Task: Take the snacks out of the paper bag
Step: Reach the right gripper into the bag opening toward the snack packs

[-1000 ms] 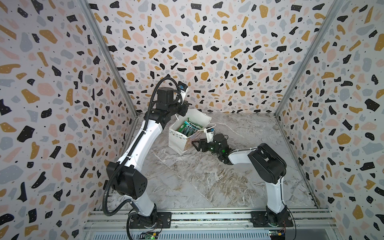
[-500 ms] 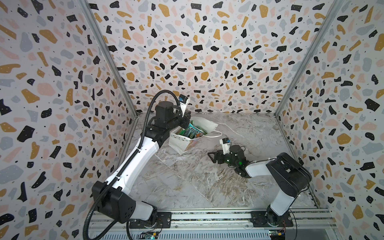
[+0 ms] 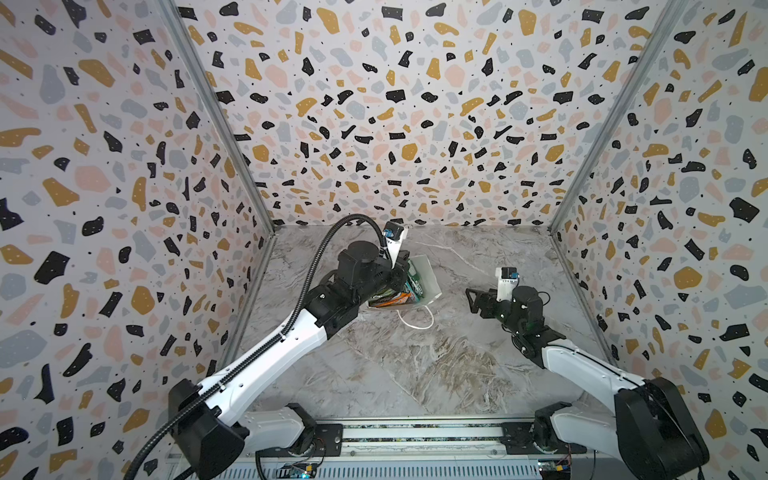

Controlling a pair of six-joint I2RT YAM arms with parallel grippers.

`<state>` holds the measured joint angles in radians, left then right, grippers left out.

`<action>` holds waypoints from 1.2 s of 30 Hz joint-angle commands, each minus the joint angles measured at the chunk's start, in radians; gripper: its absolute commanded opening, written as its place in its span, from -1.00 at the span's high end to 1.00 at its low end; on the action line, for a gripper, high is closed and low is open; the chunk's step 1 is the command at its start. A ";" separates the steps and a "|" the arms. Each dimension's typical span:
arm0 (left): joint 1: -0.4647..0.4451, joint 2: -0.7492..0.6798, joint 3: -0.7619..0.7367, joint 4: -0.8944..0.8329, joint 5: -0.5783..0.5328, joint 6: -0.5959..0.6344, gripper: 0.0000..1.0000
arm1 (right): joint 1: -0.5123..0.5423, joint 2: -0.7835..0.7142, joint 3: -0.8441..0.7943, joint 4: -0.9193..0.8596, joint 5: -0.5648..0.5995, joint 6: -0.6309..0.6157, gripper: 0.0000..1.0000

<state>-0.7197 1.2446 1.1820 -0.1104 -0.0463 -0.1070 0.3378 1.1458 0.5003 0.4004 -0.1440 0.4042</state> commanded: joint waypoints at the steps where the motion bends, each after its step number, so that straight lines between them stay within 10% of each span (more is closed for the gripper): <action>1: -0.033 -0.024 -0.024 0.080 -0.072 -0.096 1.00 | 0.007 -0.083 0.072 -0.102 -0.112 -0.050 -0.78; 11: -0.059 -0.058 -0.070 0.109 -0.035 -0.175 1.00 | 0.210 -0.171 0.201 -0.149 -0.332 -0.112 -0.76; 22: -0.067 -0.066 -0.067 0.104 -0.039 -0.189 1.00 | 0.396 0.087 0.313 -0.127 -0.340 -0.124 -0.56; 36: -0.070 -0.061 -0.080 0.136 -0.004 -0.252 1.00 | 0.385 0.211 0.325 -0.280 0.048 -0.189 -0.52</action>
<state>-0.7822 1.2022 1.1110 -0.0513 -0.0727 -0.3267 0.7322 1.3453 0.7918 0.1970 -0.2440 0.2485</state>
